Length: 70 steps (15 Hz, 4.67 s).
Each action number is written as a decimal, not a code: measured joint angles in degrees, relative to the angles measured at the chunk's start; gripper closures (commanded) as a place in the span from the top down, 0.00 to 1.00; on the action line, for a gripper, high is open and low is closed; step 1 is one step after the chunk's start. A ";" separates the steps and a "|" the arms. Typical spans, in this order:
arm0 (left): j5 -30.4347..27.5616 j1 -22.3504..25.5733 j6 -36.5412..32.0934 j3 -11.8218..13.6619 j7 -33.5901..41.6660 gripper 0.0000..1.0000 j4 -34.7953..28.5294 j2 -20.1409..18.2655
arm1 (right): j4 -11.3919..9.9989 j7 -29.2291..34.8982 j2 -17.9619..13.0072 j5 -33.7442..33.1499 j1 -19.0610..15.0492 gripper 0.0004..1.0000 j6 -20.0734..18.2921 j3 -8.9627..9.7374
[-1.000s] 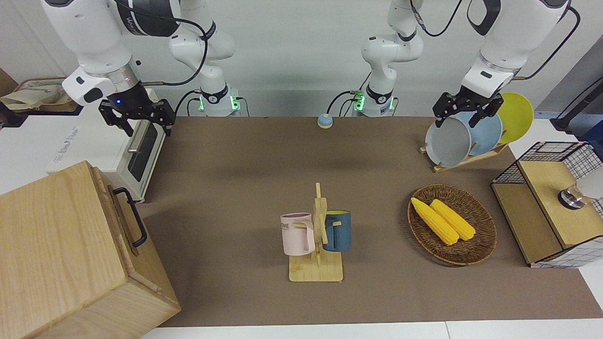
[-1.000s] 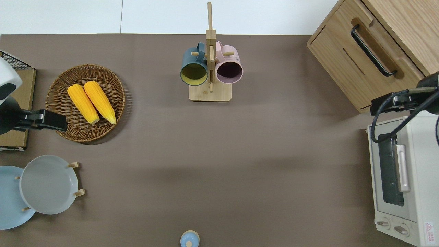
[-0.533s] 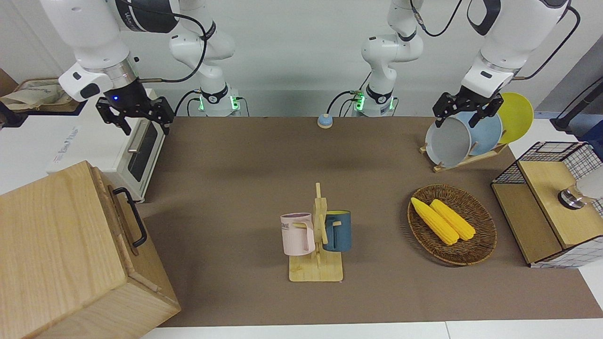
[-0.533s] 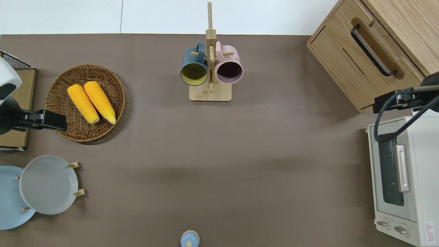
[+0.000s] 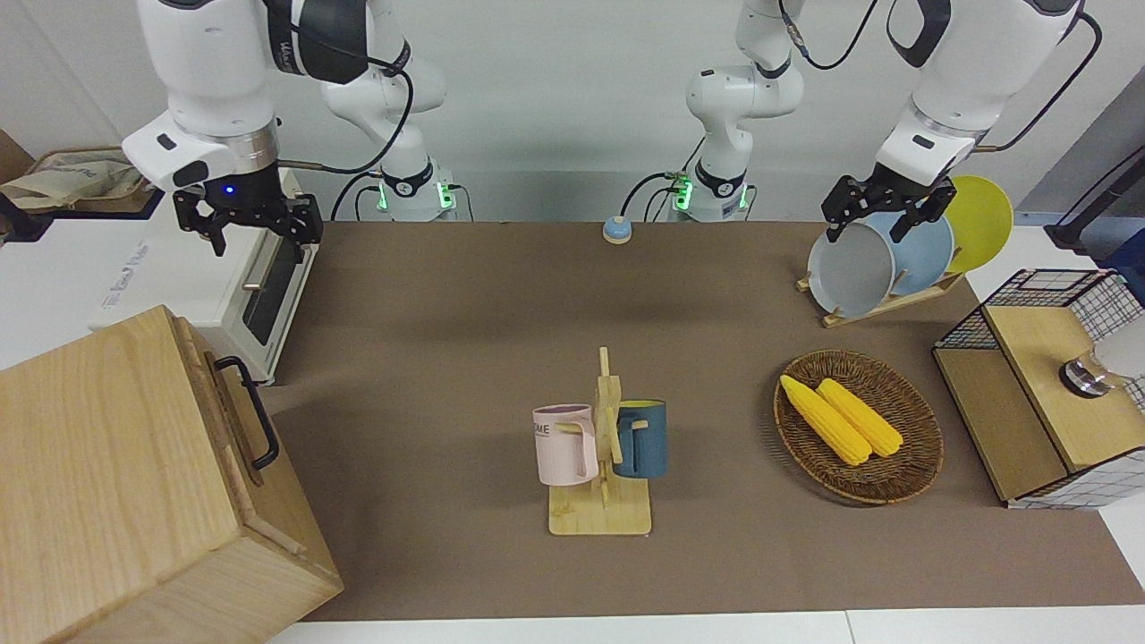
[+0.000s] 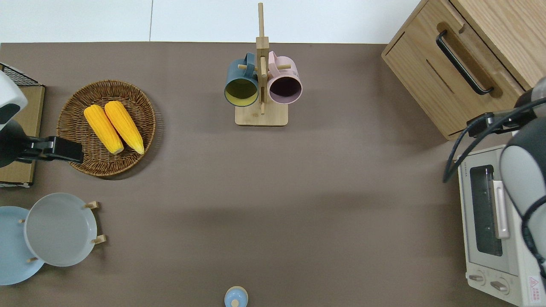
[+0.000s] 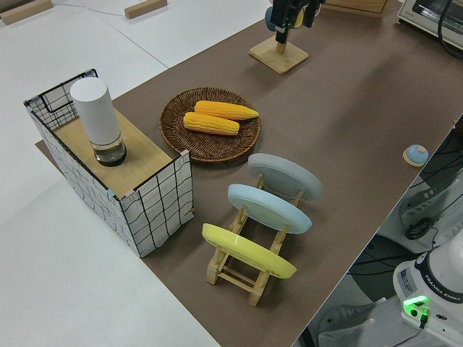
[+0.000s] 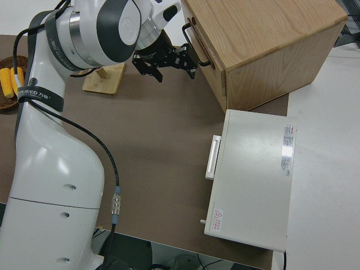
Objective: Slide drawer open with right arm
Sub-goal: 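Raise the right arm and reach the right gripper to the black drawer handle, then close the right gripper on the black drawer handle, then pull the handle toward the robot with the right gripper, sliding the drawer out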
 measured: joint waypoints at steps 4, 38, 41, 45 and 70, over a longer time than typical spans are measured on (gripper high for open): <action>0.00 0.00 0.00 0.00 0.00 0.99 0.00 0.00 | 0.00 1.62 1.00 -8.86 4.24 0.99 1.42 0.22; 0.00 0.00 0.00 0.00 0.00 0.99 0.00 0.00 | -14.16 26.30 17.33 -78.48 4.19 0.98 15.30 8.74; 0.00 0.00 0.00 0.00 0.00 0.99 0.00 0.00 | -14.17 26.74 17.68 -80.80 2.90 0.97 16.21 8.70; 0.00 0.00 0.00 0.00 0.00 0.99 0.00 0.00 | -14.17 27.69 18.24 -81.55 3.00 0.54 16.23 8.96; 0.00 0.00 0.00 0.00 0.00 0.99 0.00 0.00 | -14.31 29.15 19.11 -71.61 17.16 0.00 -0.82 10.51</action>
